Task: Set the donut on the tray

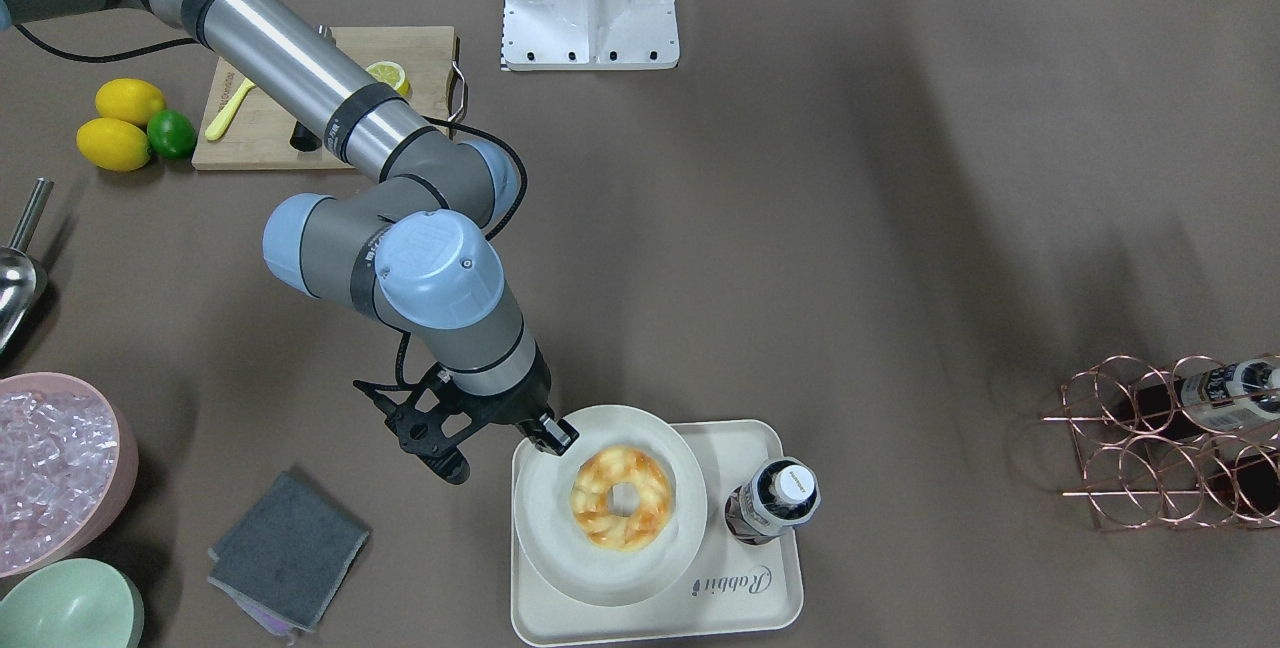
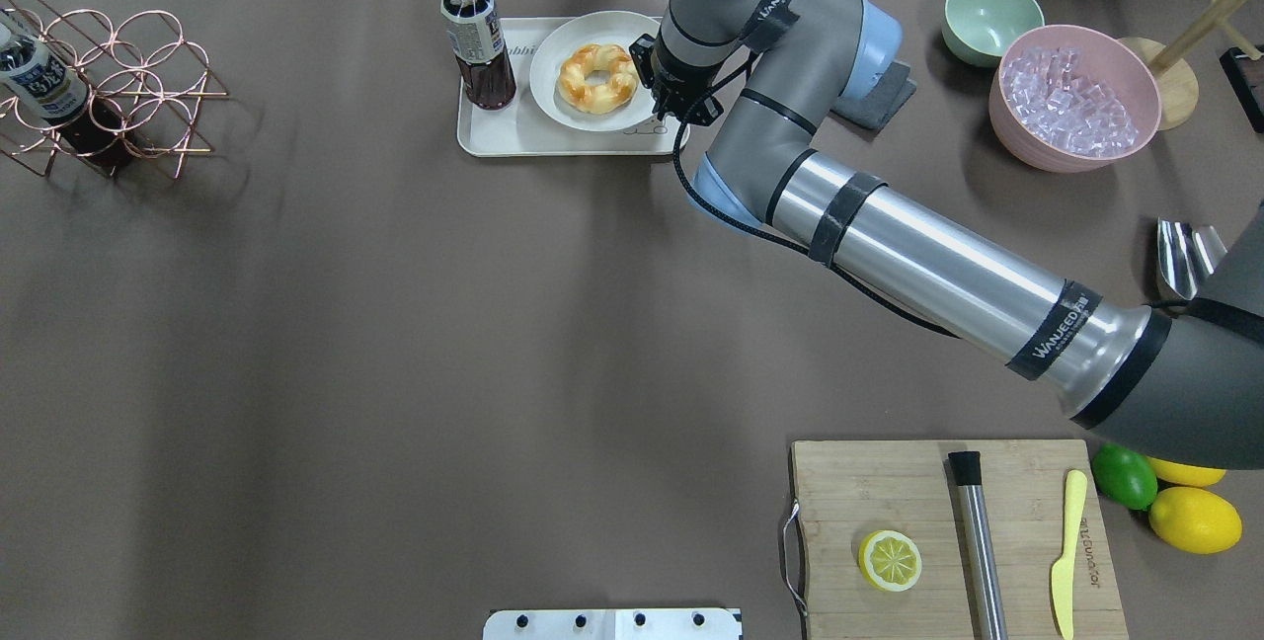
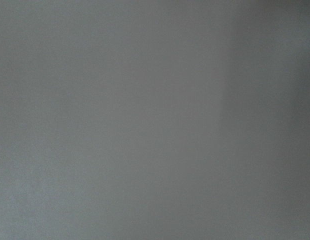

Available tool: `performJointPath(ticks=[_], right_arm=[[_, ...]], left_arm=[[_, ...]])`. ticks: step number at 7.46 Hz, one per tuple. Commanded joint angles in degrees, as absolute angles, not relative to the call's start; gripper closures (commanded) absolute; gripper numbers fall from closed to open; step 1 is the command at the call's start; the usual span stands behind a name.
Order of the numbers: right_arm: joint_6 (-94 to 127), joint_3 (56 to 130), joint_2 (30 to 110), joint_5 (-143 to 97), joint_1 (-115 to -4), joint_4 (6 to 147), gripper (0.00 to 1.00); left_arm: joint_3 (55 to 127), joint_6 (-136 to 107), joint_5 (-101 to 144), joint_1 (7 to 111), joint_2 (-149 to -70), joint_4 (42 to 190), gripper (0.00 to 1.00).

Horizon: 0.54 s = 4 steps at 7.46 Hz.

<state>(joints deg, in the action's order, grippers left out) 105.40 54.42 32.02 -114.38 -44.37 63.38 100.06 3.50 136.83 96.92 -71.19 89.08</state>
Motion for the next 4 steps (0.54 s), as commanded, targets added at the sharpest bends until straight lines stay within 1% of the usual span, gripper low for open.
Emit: performJointPath(ticks=[1,4], right_arm=[[108.1,50.02,29.36,-110.94,-44.3,63.02,1.0],[113.45,46.15,27.6,-107.67,-43.16,59.96,1.0]], left_arm=[[99.93,3.52,136.76,96.94,-71.19,89.12,0.02],[100.28,3.43,136.76,97.03,-71.19,89.21,0.02]])
